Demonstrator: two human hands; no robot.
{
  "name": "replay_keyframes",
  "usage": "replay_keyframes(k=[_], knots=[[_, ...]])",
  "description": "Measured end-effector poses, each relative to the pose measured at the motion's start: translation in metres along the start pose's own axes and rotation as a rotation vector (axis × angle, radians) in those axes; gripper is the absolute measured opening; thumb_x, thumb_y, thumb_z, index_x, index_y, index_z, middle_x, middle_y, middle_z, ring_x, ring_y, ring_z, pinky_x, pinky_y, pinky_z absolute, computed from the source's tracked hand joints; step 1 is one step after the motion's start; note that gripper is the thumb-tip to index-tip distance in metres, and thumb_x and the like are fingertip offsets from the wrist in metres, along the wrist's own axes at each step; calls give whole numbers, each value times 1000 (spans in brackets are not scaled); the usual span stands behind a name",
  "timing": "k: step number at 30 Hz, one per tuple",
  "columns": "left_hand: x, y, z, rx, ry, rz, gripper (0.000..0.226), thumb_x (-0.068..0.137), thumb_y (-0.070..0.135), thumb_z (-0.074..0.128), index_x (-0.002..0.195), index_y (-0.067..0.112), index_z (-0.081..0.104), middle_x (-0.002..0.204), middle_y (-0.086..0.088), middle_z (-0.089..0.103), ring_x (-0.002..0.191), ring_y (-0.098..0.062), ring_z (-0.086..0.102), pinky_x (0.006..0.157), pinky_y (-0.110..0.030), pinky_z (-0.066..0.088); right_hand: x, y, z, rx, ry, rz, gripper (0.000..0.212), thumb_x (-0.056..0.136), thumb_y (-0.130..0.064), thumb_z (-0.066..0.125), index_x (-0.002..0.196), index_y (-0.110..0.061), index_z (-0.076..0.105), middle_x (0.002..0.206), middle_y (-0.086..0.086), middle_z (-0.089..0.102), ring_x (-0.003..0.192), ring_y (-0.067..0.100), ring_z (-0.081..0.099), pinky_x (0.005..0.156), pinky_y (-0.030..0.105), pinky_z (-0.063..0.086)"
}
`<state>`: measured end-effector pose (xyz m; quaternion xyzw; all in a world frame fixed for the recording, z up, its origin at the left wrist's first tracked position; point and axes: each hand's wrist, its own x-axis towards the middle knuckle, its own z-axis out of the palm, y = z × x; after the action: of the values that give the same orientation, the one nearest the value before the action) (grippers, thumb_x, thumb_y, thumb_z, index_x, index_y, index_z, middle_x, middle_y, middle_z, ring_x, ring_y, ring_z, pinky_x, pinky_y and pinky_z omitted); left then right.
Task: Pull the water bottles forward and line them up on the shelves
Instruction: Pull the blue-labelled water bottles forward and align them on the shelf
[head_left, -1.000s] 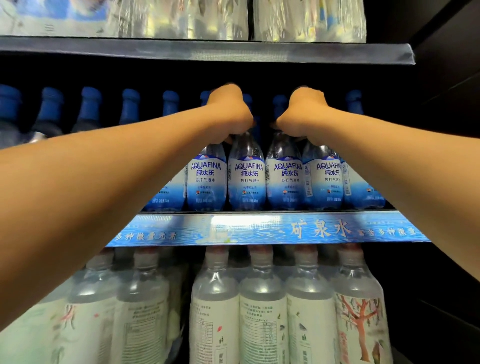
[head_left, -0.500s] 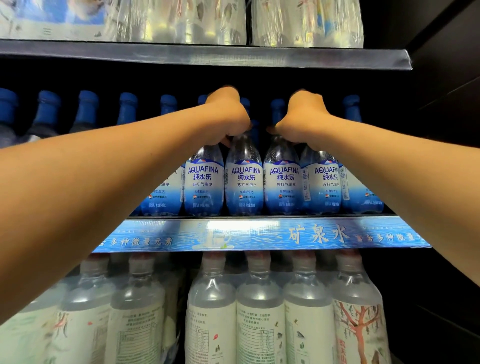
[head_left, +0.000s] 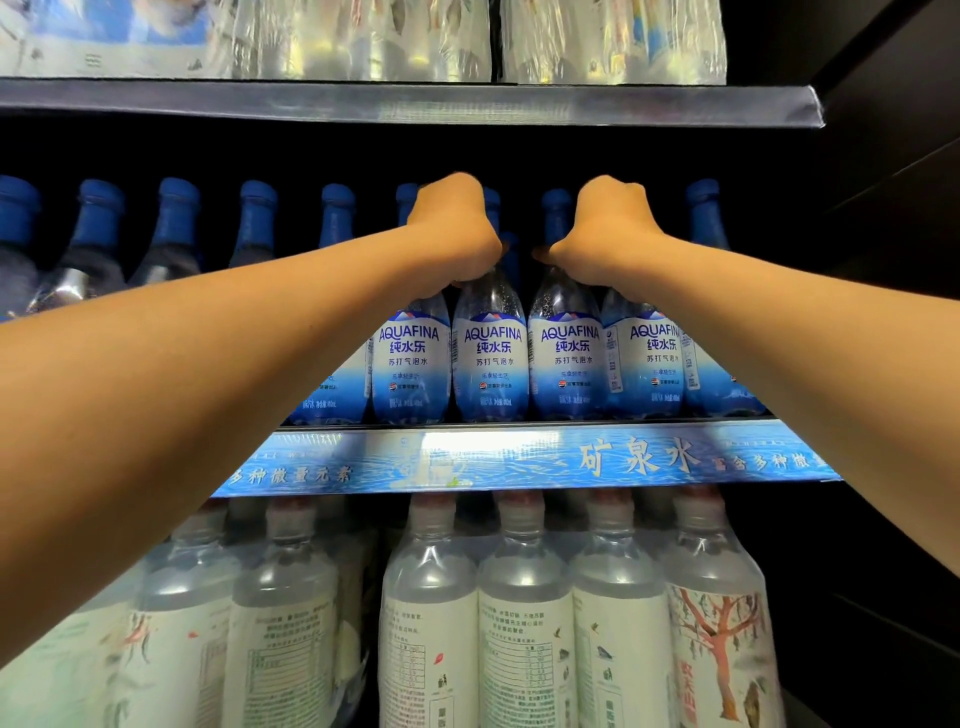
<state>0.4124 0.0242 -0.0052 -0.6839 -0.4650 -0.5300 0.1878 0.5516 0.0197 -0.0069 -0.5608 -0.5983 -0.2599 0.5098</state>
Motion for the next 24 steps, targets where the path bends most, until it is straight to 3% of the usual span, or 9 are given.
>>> replay_keyframes(k=[5, 7, 10, 12, 14, 17, 20, 22, 24], knots=[[-9, -1, 2, 37, 47, 44, 22, 87, 20, 71, 88, 9, 52, 103, -18, 63, 94, -36, 63, 65, -33, 40, -2, 2, 4, -16, 30, -27, 47, 78, -36, 81, 66, -13, 42, 88, 11, 53, 87, 33, 61, 63, 29, 39], [-11, -3, 4, 17, 48, 61, 23, 87, 19, 69, 81, 8, 50, 94, -16, 63, 91, -37, 62, 63, -34, 39, -5, 5, 6, -9, 39, -30, 46, 80, -37, 79, 69, -12, 43, 88, 11, 52, 87, 33, 60, 64, 29, 39], [-22, -6, 7, -44, 83, 92, 37, 86, 24, 66, 64, 12, 40, 65, -4, 48, 66, -26, 53, 52, -29, 31, -11, 6, 7, 34, 69, -43, 49, 80, -40, 77, 63, -13, 40, 82, 9, 53, 76, 27, 54, 56, 30, 37], [-32, -8, 6, -88, 143, 116, 35, 86, 32, 63, 66, 14, 40, 65, -2, 48, 60, -19, 48, 48, -30, 29, -16, 6, 4, 53, 97, -48, 49, 80, -43, 75, 62, -14, 39, 75, 8, 50, 69, 25, 52, 47, 26, 29], [-42, -14, 4, -113, 195, 126, 26, 85, 36, 62, 82, 11, 55, 81, -5, 61, 74, -22, 57, 58, -33, 43, -24, 7, -1, 40, 119, -45, 47, 80, -46, 73, 65, -14, 43, 77, 8, 52, 67, 25, 53, 46, 27, 29], [-59, -26, -7, -203, 260, 119, 38, 84, 33, 63, 111, 5, 65, 102, -7, 70, 97, -23, 64, 88, -40, 51, -39, 6, -11, 123, 150, -25, 43, 80, -47, 72, 94, -9, 62, 102, 11, 64, 92, 29, 62, 68, 35, 50], [-86, -34, -23, -428, 279, 49, 34, 86, 31, 68, 113, 11, 67, 99, 0, 71, 94, -12, 67, 90, -37, 53, -68, 0, -20, 352, 170, 34, 50, 78, -50, 74, 112, -13, 67, 108, 2, 69, 101, 19, 64, 86, 30, 51], [-110, -40, -36, -572, 194, 2, 32, 85, 34, 71, 110, 15, 69, 96, 3, 72, 92, -9, 67, 89, -40, 55, -97, -7, -23, 463, 146, 46, 48, 79, -50, 75, 115, -18, 68, 108, -4, 70, 101, 11, 65, 91, 27, 51], [-144, -51, -53, -679, 48, -31, 35, 80, 43, 72, 108, 22, 70, 99, 4, 74, 98, -9, 69, 91, -41, 55, -137, -17, -21, 656, 93, 57, 41, 80, -44, 77, 113, -20, 68, 105, -6, 71, 97, 6, 66, 93, 33, 54]])
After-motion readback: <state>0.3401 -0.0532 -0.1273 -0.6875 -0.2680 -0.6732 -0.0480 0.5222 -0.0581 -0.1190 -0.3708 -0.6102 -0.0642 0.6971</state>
